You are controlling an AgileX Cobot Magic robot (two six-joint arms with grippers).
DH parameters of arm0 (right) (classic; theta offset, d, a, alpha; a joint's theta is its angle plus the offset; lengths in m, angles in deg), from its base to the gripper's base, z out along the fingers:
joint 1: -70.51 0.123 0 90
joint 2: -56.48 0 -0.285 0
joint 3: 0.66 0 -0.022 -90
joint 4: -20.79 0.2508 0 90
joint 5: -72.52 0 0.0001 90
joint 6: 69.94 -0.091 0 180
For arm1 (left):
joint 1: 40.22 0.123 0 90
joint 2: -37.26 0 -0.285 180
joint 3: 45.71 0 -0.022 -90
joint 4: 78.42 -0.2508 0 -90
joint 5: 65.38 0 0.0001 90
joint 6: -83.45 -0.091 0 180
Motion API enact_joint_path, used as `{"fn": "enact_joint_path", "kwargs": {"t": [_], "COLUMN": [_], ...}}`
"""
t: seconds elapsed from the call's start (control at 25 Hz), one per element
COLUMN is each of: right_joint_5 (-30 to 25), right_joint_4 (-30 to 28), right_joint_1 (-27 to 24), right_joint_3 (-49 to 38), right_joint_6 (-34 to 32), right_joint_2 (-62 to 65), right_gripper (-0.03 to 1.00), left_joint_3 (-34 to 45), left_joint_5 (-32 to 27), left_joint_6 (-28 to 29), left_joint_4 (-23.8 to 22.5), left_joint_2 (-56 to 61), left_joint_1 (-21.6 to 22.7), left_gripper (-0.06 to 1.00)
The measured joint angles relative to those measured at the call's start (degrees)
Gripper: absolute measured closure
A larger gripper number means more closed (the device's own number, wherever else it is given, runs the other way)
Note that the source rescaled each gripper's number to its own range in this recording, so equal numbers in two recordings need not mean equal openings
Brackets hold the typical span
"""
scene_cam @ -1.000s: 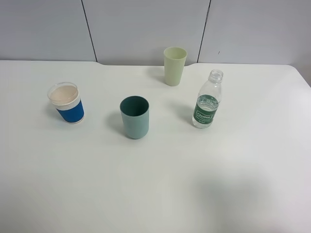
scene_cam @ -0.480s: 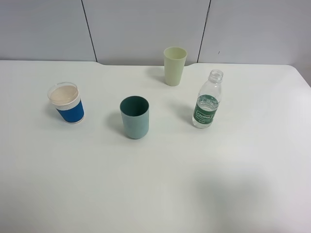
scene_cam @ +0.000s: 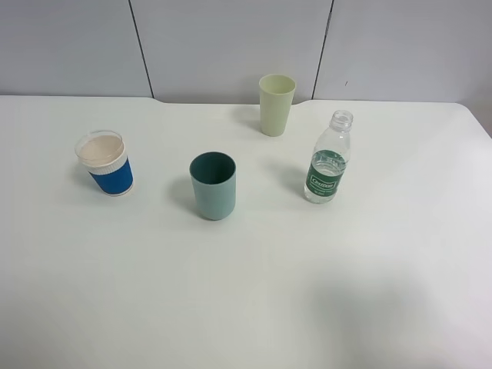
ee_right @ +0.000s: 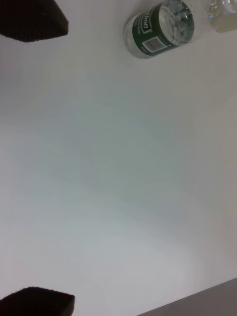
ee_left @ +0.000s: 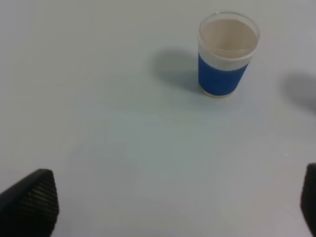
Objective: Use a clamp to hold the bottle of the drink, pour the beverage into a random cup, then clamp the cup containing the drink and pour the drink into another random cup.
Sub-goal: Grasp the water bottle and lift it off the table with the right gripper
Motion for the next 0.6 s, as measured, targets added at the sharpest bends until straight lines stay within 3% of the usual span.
{"fn": "enact_joint_path", "kwargs": {"t": [0.6], "right_joint_5": [0.0], "right_joint_4": [0.0], "right_joint_1": [0.0], "right_joint_3": [0.0], "right_joint_6": [0.0], "right_joint_2": [0.0], "right_gripper": [-0.03], "left_joint_3": [0.0], "left_joint_5": [0.0], "left_joint_6": [0.0], "left_joint_4": [0.0], "left_joint_2": [0.0], "left_joint_1": [0.0], "left_gripper": [-0.06]}}
